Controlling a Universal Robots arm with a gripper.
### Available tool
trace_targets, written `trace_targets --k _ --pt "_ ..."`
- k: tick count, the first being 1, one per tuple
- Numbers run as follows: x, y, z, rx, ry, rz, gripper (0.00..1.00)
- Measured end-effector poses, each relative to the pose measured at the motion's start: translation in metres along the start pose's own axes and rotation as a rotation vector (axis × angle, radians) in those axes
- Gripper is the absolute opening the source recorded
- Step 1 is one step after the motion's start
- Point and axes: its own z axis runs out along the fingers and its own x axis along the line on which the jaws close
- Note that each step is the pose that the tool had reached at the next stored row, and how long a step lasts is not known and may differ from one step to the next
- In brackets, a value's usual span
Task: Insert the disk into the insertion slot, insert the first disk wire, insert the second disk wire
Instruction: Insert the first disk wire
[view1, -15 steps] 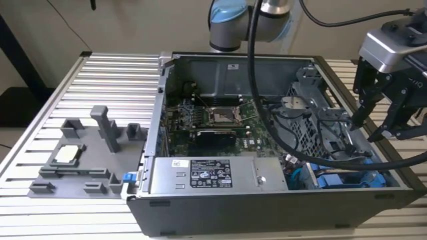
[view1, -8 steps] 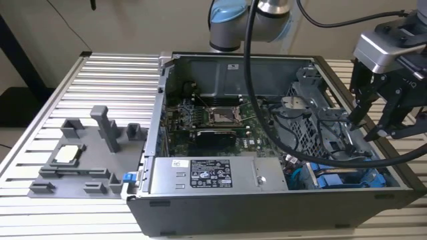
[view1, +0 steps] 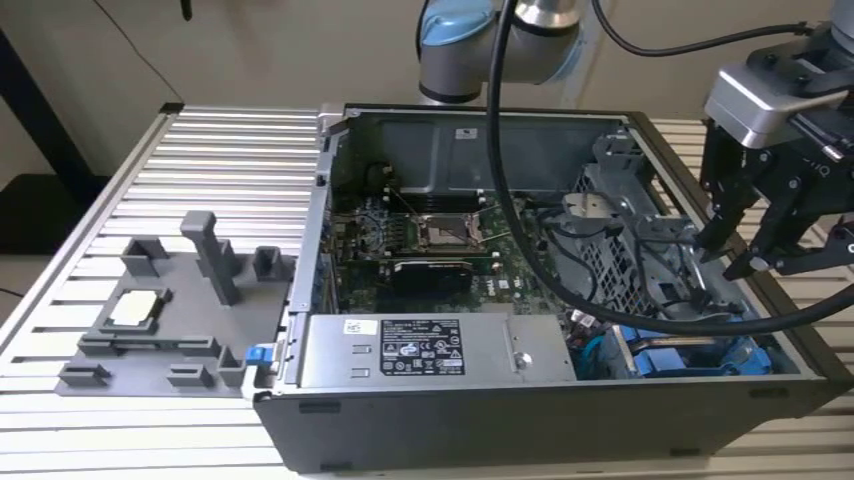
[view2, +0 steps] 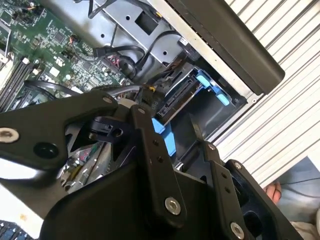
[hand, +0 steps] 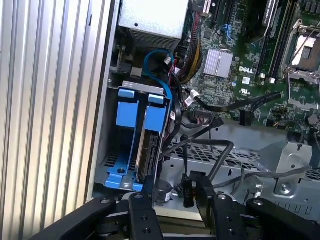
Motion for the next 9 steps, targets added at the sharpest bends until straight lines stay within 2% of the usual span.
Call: trace_targets --k 1,2,4,5,6,9 --pt "0.0 0.0 0.0 0.0 0.0 0.0 0.38" --pt "0.0 0.0 0.0001 0.0 0.0 0.0 0.38" --pt "0.0 0.0 0.0001 0.0 0.0 0.0 0.26" --pt "0.0 0.0 0.0002 0.0 -0.0001 0.0 0.26" --pt "0.0 0.0 0.0002 0.0 -0.0001 0.0 0.2" --pt "0.0 0.0 0.0003 0.0 0.0 0.0 0.19"
